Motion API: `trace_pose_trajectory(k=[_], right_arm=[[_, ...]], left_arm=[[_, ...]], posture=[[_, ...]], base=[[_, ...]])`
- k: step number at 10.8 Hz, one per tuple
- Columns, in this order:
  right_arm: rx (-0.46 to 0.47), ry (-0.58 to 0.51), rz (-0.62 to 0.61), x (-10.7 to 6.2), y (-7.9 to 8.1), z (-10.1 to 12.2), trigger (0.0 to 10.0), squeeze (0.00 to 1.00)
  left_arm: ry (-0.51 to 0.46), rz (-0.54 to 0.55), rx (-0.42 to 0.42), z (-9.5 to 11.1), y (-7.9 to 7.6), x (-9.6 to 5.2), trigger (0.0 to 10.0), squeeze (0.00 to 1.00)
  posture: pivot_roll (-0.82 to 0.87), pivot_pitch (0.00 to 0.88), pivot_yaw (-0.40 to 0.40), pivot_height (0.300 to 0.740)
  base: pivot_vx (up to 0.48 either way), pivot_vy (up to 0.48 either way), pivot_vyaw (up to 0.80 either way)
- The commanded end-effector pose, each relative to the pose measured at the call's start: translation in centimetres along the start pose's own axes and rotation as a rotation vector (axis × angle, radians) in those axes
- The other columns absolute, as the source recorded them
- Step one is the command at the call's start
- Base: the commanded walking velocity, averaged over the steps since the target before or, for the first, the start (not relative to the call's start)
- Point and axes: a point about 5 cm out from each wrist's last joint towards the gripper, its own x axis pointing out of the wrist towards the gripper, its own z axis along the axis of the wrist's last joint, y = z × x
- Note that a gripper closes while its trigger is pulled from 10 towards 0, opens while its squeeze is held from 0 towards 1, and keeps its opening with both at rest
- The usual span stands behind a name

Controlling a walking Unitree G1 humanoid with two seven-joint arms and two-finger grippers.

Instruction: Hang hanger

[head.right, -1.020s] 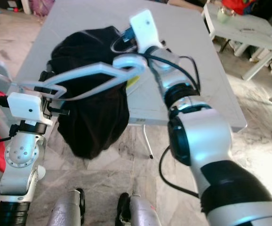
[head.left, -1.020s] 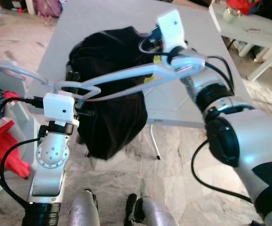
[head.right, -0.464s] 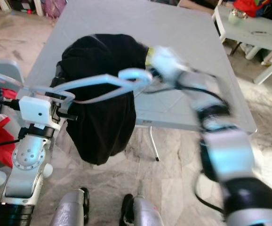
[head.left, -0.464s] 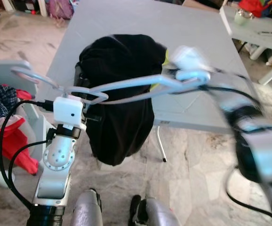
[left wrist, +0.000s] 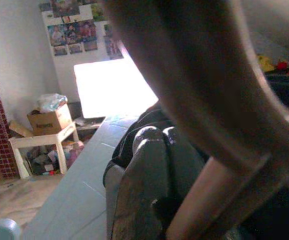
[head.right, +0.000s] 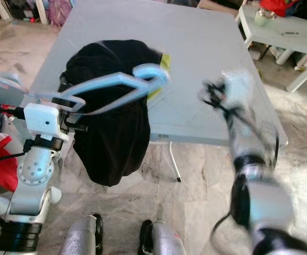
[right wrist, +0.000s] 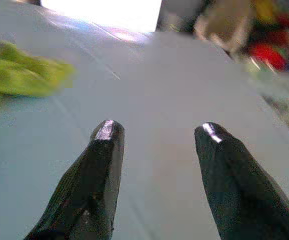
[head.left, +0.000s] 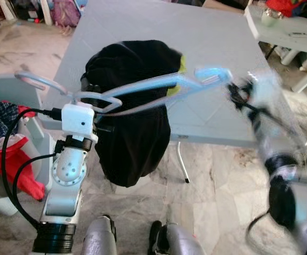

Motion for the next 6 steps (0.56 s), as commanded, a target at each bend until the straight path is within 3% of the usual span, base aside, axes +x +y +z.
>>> trace_pose_trajectory(k=[1, 3, 5, 6], right_arm=[[0.073, -0.037, -0.109, -0.3, -1.0, 0.2, 10.0, 1.0], [0.153, -0.087, -0.14, -1.0, -1.0, 0.1, 10.0, 1.0], [0.121, 0.019, 0.133, -1.4, 1.0, -1.2, 10.0, 1.0], [0.126, 0.009, 0.115, -1.5, 1.0, -1.1, 10.0, 1.0]], left_arm=[[0.118, -0.01, 0.004, -2.1, -0.4, -0.9, 10.0, 0.0], [0.093, -0.001, 0.047, -1.7, 0.5, -0.3, 10.0, 0.0], [0.051, 0.011, 0.063, -0.3, 1.8, 0.7, 10.0, 0.0], [0.041, 0.022, 0.077, -0.1, 2.2, 1.1, 10.0, 0.0]], posture=[[0.07, 0.166, -0.109, 0.74], [0.07, 0.166, -0.101, 0.74], [0.07, 0.168, -0.102, 0.74], [0.07, 0.165, -0.102, 0.74]], base=[[0.0, 0.0, 0.0], [0.0, 0.0, 0.0], [0.0, 0.0, 0.0], [0.0, 0.0, 0.0]])
